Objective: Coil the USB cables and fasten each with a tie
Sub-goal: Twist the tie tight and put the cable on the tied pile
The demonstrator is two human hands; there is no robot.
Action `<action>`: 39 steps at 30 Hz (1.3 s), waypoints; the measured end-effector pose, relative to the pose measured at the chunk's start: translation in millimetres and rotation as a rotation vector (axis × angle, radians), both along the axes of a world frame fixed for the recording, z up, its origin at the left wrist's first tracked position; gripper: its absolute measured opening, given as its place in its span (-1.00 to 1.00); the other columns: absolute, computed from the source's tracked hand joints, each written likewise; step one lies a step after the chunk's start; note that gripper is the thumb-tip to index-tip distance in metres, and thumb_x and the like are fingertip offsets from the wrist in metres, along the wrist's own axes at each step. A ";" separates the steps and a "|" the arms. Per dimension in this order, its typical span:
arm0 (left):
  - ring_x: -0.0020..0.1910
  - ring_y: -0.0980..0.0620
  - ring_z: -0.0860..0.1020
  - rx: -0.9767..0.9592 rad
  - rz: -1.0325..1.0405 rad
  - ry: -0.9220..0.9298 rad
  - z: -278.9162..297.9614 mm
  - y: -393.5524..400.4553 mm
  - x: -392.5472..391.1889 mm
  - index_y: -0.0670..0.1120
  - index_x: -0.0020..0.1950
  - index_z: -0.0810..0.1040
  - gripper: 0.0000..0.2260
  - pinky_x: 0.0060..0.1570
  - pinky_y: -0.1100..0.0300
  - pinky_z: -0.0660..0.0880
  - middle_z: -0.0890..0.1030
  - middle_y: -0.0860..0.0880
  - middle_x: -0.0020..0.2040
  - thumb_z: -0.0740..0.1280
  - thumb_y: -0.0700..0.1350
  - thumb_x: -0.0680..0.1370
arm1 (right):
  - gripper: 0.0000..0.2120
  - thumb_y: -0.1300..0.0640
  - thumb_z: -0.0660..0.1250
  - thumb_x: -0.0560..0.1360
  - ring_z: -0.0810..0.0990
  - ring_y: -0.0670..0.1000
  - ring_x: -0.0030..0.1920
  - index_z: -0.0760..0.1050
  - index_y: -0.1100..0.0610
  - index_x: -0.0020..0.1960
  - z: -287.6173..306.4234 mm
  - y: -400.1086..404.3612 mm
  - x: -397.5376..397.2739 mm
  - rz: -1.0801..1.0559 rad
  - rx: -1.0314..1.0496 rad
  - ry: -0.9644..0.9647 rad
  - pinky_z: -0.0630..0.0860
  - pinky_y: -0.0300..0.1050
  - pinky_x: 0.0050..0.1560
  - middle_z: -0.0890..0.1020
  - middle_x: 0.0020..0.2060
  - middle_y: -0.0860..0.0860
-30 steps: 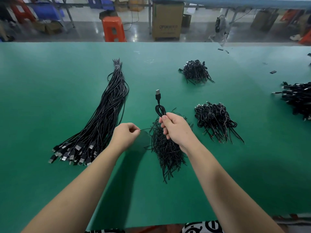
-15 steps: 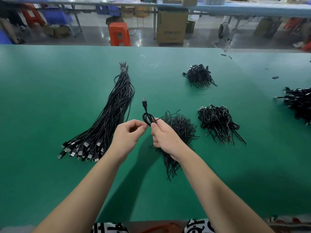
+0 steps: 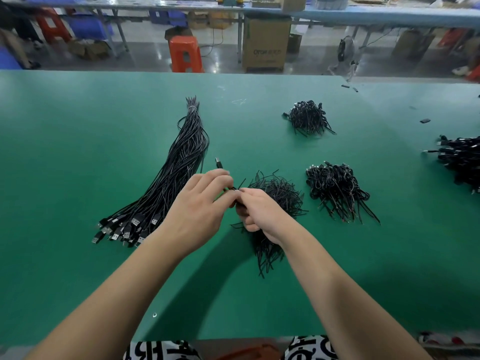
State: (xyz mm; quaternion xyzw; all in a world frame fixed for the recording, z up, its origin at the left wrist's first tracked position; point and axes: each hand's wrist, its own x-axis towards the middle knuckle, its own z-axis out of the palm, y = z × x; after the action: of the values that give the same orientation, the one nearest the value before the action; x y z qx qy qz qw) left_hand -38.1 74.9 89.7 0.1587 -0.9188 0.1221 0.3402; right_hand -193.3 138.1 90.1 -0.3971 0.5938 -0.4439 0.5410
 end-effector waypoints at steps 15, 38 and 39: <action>-0.20 0.26 0.54 0.839 0.125 0.337 12.6 6.0 -8.5 -0.02 -0.09 0.66 -0.88 -0.15 0.44 0.38 0.62 0.20 -0.22 0.40 -0.22 0.57 | -0.75 -0.07 0.13 0.58 0.16 -0.12 -0.49 0.34 0.06 -0.18 -11.3 2.3 9.4 0.084 -0.129 -0.014 0.13 -0.24 -0.47 0.26 -0.42 -0.12; -0.46 0.21 0.45 1.044 0.438 0.108 17.1 -1.3 -5.1 0.01 -0.28 0.61 -0.84 -0.41 0.36 0.29 0.58 0.10 -0.40 0.47 -0.01 0.49 | -0.69 0.01 -0.01 0.71 0.61 0.16 -0.19 0.43 0.16 0.10 -20.8 5.6 9.8 0.269 -0.381 1.389 0.26 -0.04 -0.26 0.62 -0.13 0.06; -0.48 0.21 0.44 1.025 0.423 0.096 18.7 0.1 -5.4 0.01 -0.28 0.64 -0.82 -0.43 0.37 0.28 0.55 0.13 -0.45 0.45 -0.01 0.51 | -0.69 0.00 -0.01 0.71 0.61 0.17 -0.20 0.43 0.16 0.08 -20.8 4.4 9.9 0.261 -0.379 1.400 0.25 -0.03 -0.27 0.62 -0.13 0.07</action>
State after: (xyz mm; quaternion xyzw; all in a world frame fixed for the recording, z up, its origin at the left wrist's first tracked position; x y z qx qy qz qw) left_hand -43.5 75.0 108.4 0.4902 -0.7922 -0.2821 0.2292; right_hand -183.4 142.5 69.2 -0.7416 0.6611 -0.1135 0.0058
